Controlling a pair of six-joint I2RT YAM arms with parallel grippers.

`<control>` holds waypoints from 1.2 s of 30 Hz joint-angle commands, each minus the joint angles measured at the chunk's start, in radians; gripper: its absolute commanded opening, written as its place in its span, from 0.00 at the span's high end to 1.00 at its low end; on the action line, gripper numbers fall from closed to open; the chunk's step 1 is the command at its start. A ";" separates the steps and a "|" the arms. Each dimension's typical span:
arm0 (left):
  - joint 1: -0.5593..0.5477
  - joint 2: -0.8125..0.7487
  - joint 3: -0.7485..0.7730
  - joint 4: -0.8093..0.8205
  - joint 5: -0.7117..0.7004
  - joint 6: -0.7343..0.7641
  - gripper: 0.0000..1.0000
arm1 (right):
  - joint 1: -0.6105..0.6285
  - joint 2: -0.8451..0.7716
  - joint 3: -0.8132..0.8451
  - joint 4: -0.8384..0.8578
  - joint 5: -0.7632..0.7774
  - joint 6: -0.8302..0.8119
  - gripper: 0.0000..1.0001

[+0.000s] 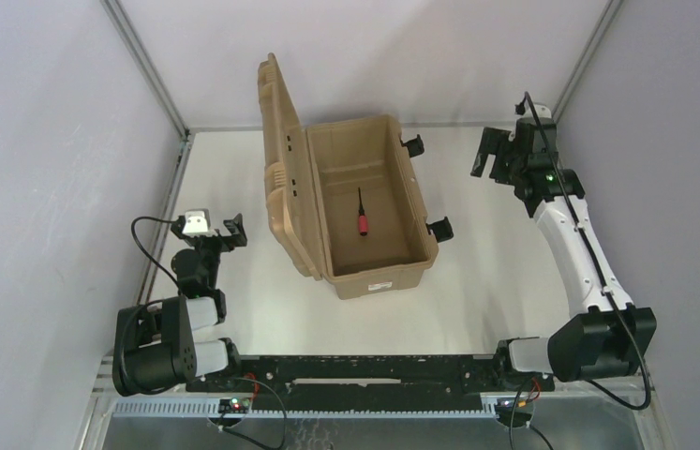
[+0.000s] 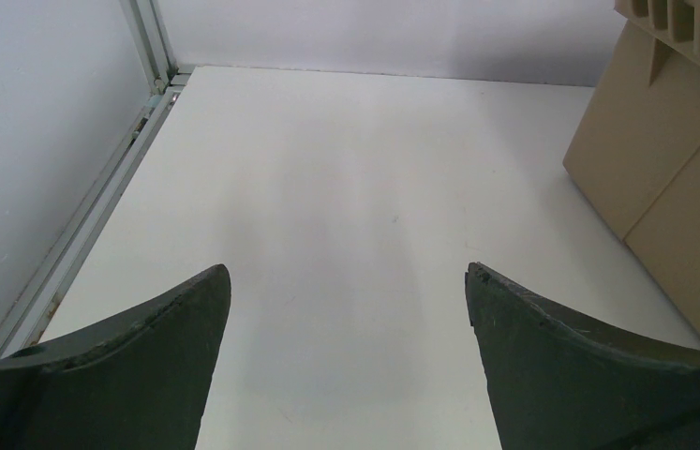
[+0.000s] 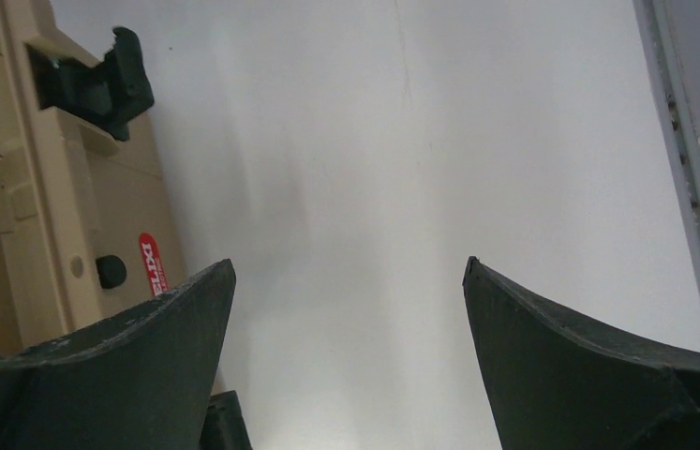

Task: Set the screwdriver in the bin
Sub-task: Reset both arms

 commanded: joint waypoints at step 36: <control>-0.001 -0.003 -0.015 0.039 0.000 -0.010 0.00 | -0.044 -0.161 -0.424 0.304 -0.079 0.019 0.00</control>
